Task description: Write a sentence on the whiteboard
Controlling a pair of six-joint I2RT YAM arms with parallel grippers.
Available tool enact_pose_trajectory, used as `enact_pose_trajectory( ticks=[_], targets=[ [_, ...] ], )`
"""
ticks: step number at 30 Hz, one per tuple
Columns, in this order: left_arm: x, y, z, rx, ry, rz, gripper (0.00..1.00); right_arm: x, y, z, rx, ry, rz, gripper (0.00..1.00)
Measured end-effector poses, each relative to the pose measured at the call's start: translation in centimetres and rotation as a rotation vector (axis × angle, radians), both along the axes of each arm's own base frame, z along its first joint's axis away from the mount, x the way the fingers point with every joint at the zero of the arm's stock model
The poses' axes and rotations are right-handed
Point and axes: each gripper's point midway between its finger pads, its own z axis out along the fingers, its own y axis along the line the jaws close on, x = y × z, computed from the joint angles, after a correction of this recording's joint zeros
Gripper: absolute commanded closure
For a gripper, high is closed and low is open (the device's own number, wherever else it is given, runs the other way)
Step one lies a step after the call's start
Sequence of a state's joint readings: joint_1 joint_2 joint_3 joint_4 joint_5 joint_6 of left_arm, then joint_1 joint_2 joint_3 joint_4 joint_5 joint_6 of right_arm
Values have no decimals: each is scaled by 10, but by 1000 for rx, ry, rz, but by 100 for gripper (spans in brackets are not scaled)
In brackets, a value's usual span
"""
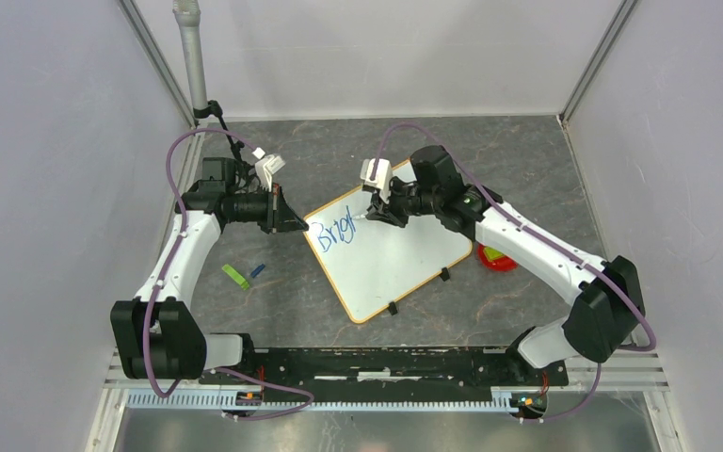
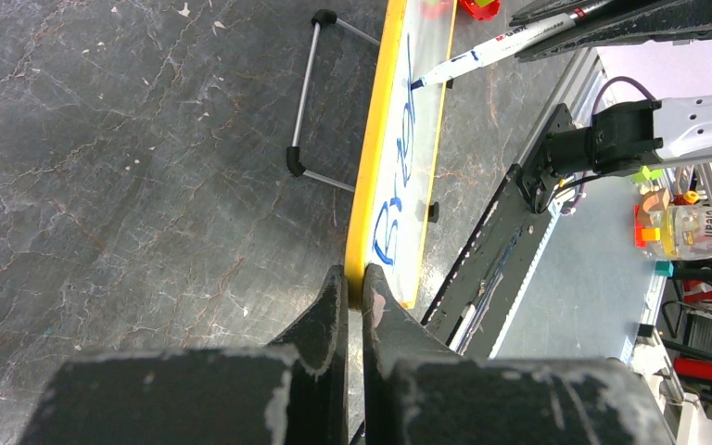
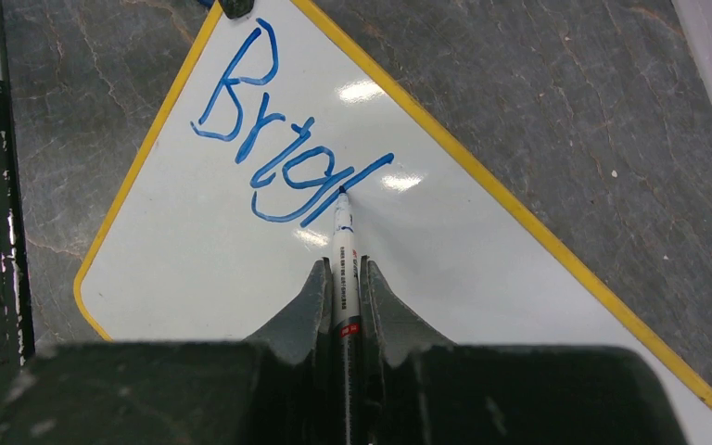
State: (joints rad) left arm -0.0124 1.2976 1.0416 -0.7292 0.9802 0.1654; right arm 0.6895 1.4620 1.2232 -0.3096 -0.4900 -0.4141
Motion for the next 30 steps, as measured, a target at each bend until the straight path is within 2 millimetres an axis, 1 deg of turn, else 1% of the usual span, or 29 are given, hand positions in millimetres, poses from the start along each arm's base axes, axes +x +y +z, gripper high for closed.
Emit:
enact_pose_trajectory(
  ticks=[8, 17, 30],
  targets=[
    [0, 0, 0, 0, 0, 0, 98, 8, -3, 4, 3, -9, -16, 100],
    [0, 0, 0, 1, 0, 0, 98, 8, -4, 3, 1, -14, -14, 100],
    [0, 0, 0, 2, 0, 1, 98, -11, -18, -18, -22, 24, -6, 100]
  ],
)
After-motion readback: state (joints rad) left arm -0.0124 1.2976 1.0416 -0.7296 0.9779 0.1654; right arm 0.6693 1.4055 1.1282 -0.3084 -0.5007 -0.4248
